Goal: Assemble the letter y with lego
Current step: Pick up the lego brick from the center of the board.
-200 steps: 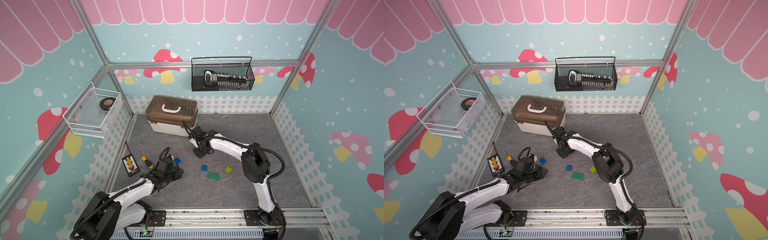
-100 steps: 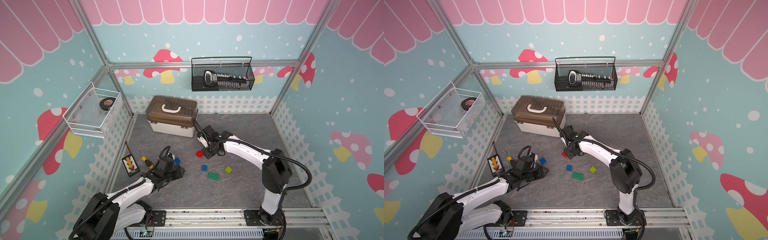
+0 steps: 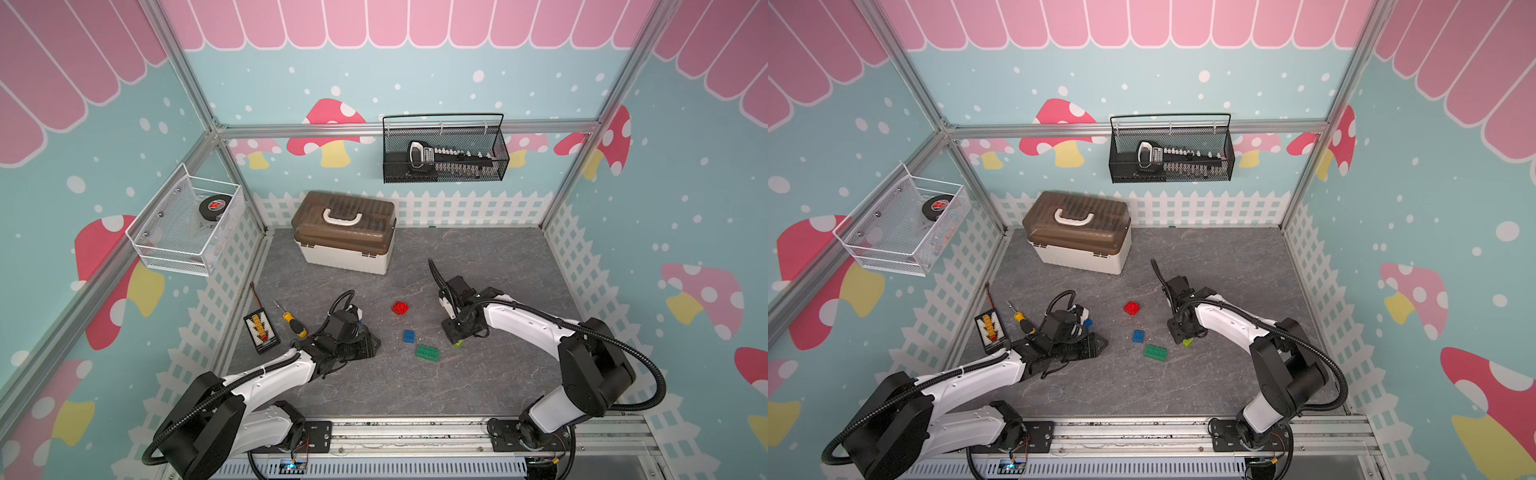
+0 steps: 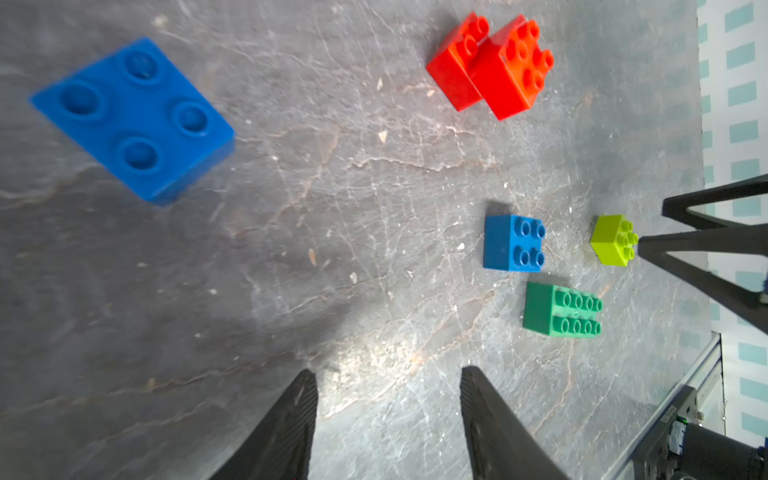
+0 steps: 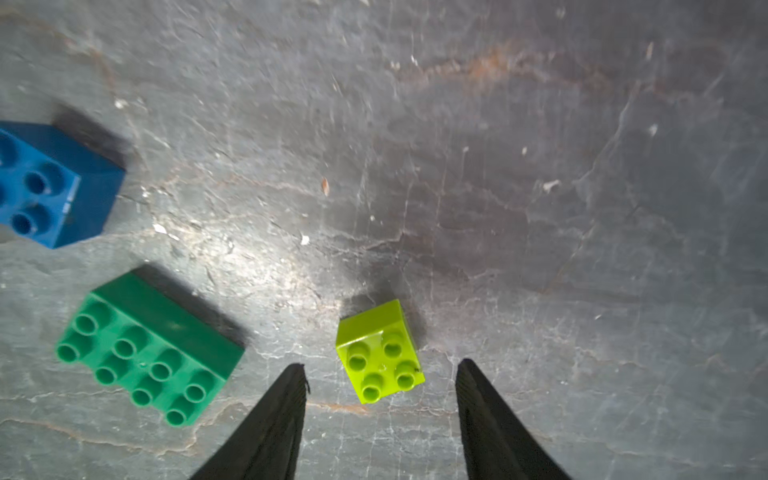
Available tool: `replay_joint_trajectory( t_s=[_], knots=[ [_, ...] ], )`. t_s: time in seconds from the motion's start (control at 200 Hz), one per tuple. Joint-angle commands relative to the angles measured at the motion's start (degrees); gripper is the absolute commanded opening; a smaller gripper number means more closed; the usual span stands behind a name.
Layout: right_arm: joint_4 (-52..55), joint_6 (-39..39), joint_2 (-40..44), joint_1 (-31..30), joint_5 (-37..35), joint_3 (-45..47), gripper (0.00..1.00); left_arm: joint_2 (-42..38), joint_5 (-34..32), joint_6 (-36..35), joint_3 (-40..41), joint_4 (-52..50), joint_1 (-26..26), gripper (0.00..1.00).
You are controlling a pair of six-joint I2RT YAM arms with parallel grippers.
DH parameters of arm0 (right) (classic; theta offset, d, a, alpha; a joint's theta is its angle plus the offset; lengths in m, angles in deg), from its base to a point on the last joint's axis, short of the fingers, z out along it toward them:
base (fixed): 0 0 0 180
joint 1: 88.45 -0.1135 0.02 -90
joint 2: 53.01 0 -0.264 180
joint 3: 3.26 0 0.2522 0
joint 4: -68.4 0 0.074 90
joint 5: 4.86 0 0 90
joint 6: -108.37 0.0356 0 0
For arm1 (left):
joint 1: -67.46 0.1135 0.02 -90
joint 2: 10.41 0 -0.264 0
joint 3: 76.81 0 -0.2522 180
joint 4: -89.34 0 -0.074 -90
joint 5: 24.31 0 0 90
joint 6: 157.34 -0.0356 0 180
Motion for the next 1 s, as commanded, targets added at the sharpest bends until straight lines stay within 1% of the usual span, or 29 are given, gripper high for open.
replay_joint_trajectory(
  t_s=[0.0, 0.27, 0.445, 0.585, 0.745, 0.996],
  knots=[
    [-1.73, 1.85, 2.14, 0.82, 1.37, 1.56, 0.6, 1.0, 0.47, -0.11, -1.99, 1.52, -0.74, 0.57],
    [-4.75, 1.85, -0.18, 1.8, 2.52, 3.43, 0.62, 1.4, 0.16, 0.32, -1.49, 2.07, -1.05, 0.57],
    [-5.92, 1.42, -2.56, 1.83, 5.06, 2.93, 0.61, 1.08, -0.11, 0.53, -0.95, 2.22, -1.09, 0.57],
    [-5.68, 1.56, -2.32, 1.74, 6.3, 3.5, 0.61, 0.69, -0.54, 0.58, -0.51, 2.08, -1.03, 0.57],
    [-4.88, 1.86, -1.85, 1.64, 8.33, 3.82, 0.57, 1.19, -0.7, 0.55, -0.35, 2.53, -1.06, 0.57],
    [-3.73, 2.08, -2.32, 0.46, 5.9, 4.53, 0.57, 1.6, -0.66, 0.76, 0.0, 3.18, -1.05, 0.57]
  ],
)
